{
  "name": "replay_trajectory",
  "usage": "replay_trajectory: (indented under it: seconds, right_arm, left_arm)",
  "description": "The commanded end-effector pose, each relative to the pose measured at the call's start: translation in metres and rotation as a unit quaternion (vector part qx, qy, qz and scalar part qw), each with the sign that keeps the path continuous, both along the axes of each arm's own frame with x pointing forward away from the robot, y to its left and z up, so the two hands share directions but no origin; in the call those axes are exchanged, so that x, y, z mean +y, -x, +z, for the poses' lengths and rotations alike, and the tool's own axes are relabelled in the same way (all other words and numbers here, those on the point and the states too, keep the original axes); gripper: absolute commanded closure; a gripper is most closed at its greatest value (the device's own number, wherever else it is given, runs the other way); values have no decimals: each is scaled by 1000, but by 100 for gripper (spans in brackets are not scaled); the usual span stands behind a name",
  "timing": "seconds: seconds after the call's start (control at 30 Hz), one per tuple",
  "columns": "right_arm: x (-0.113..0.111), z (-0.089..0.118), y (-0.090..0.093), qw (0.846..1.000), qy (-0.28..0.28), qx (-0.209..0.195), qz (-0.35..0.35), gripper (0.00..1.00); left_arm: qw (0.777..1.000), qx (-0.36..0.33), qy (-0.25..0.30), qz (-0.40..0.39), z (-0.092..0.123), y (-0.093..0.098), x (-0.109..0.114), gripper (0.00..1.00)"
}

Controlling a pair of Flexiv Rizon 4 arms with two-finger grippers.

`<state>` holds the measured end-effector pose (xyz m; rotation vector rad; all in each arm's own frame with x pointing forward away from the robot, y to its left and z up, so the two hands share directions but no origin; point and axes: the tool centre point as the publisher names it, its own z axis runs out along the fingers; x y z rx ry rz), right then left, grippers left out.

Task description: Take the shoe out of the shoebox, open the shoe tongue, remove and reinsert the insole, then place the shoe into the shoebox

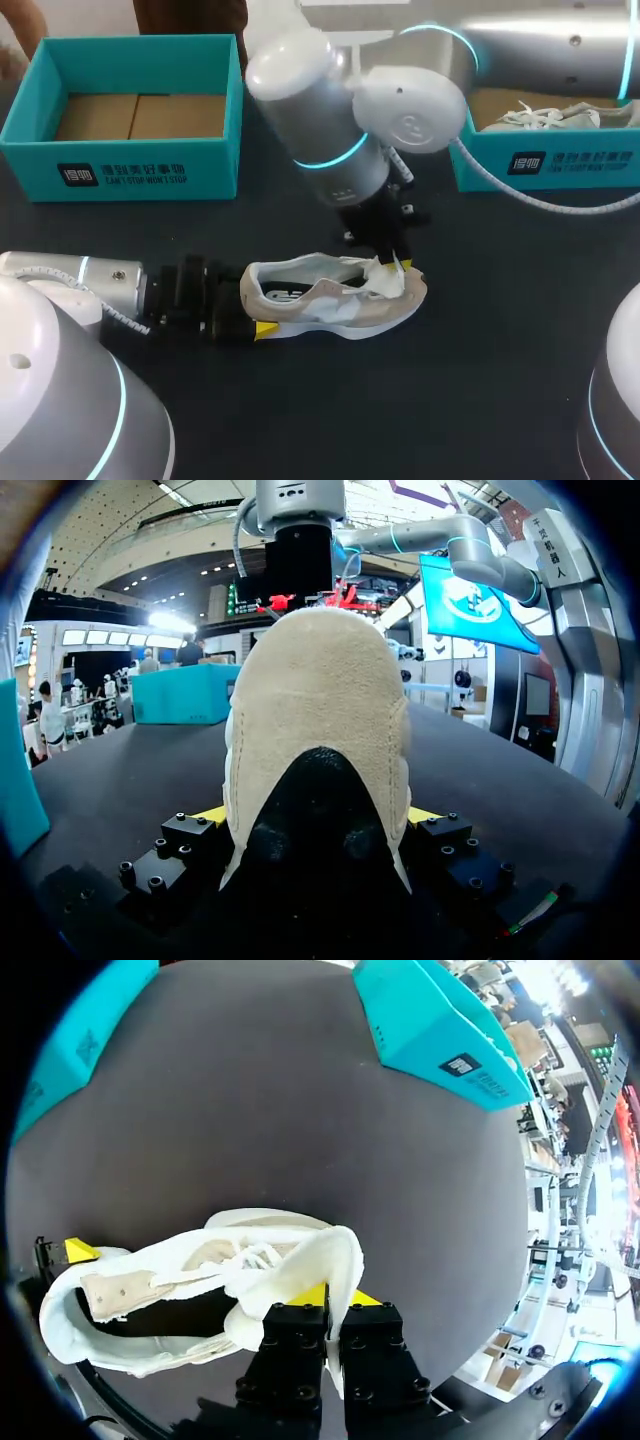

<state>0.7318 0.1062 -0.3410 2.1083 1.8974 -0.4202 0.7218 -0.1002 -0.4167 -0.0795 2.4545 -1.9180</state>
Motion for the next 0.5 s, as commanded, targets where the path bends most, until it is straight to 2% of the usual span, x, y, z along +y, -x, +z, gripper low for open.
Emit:
replay_trajectory:
  seconds: [0.03,0.1,0.17,0.2,0.27,0.3,0.4,0.43,0.5]
  right_arm:
    - [-16,-18,-2,999,-35,0,1,100]
    - [-21,-25,-3,999,-37,2,3,100]
    - [-24,-30,-3,999,-42,0,2,78]
    - [-25,-32,-4,999,-44,-2,1,71]
    - [-27,-36,-5,999,-48,-2,4,60]
    - [-28,-39,-5,999,-49,-2,5,58]
    - [-31,-44,-6,999,-53,-2,7,38]
    - [-32,-45,-6,998,-55,-2,9,28]
    - [-33,-45,-7,998,-54,-4,14,19]
  left_arm:
    - [1000,-1,-1,2,-1,2,0,100]
    - [1000,-1,-1,2,-1,2,0,100]
    - [1000,-1,-1,2,-1,2,0,100]
    - [1000,-1,-1,2,-1,2,0,100]
    - [1000,-1,-1,2,-1,2,0,100]
    - [1000,-1,-1,2,-1,2,0,100]
    - [1000,-1,-1,2,-1,2,0,100]
    - [1000,-1,-1,2,-1,2,0,100]
    - [1000,-1,-1,2,-1,2,0,100]
